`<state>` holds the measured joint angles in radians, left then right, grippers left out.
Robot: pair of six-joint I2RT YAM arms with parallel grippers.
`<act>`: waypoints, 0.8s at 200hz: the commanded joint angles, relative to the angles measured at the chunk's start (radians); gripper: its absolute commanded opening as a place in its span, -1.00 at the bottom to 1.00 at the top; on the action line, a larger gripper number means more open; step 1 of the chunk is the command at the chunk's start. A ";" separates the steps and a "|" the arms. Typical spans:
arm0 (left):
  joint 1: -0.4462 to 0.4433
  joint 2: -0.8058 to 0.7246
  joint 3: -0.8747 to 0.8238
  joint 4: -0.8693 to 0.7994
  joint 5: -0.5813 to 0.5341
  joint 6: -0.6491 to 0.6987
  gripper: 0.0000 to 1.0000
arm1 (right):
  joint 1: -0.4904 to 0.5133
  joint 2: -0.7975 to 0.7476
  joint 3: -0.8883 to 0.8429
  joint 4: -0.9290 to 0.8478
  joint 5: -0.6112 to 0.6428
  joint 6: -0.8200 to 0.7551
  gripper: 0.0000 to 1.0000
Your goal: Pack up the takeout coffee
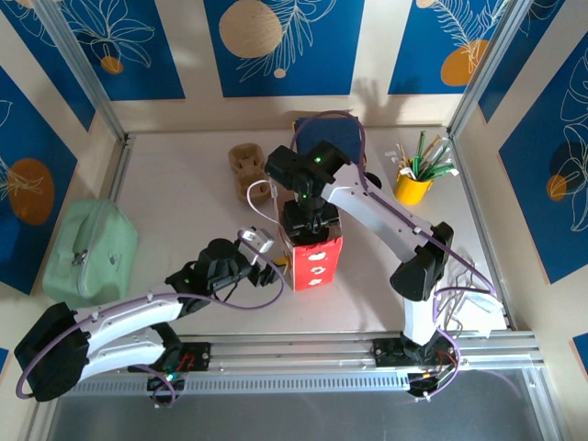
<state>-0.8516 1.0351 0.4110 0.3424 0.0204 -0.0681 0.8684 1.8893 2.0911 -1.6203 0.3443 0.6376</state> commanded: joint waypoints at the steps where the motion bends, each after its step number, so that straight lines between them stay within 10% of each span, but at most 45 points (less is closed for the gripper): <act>1: -0.010 -0.039 -0.005 -0.017 -0.017 0.027 0.57 | -0.003 -0.004 -0.025 -0.070 -0.009 0.021 0.33; 160: -0.010 -0.053 -0.017 -0.013 -0.025 0.034 0.58 | -0.014 -0.025 -0.102 0.034 -0.045 0.015 0.32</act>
<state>-0.8532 0.9932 0.4057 0.3210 -0.0044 -0.0498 0.8635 1.8889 2.0129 -1.5974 0.3248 0.6373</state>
